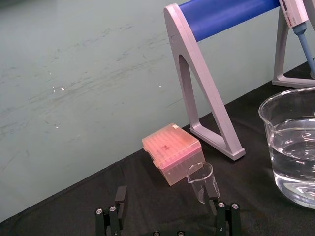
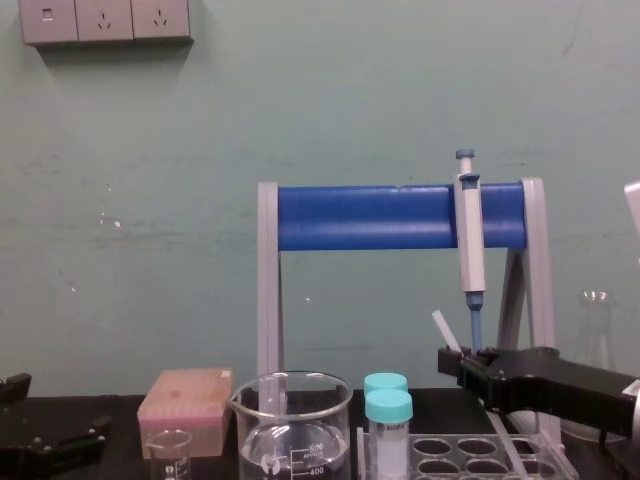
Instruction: Pick up the stirring rod with one hand, then place it down.
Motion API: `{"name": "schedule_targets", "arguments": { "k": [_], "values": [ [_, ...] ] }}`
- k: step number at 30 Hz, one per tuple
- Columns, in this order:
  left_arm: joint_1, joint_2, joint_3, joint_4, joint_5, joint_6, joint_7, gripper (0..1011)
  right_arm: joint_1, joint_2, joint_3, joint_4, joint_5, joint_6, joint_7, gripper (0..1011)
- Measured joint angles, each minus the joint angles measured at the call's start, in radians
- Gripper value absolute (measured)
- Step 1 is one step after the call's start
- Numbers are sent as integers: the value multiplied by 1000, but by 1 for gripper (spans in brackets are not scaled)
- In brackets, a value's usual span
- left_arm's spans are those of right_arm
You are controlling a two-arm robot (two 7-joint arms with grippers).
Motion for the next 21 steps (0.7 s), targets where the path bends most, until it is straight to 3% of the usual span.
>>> {"name": "schedule_targets", "arguments": {
  "k": [6,14,21],
  "values": [
    [0,0,0,0,0,0,0,1000,-5,-7,22,-16,-27,-62,-14,70],
    [0,0,0,0,0,0,0,1000,17,-17,55,-50,-107,-199,-68,70],
    [0,0,0,0,0,0,0,1000,34,-36,87,-63,-136,-292,-88,70]
  ]
}}
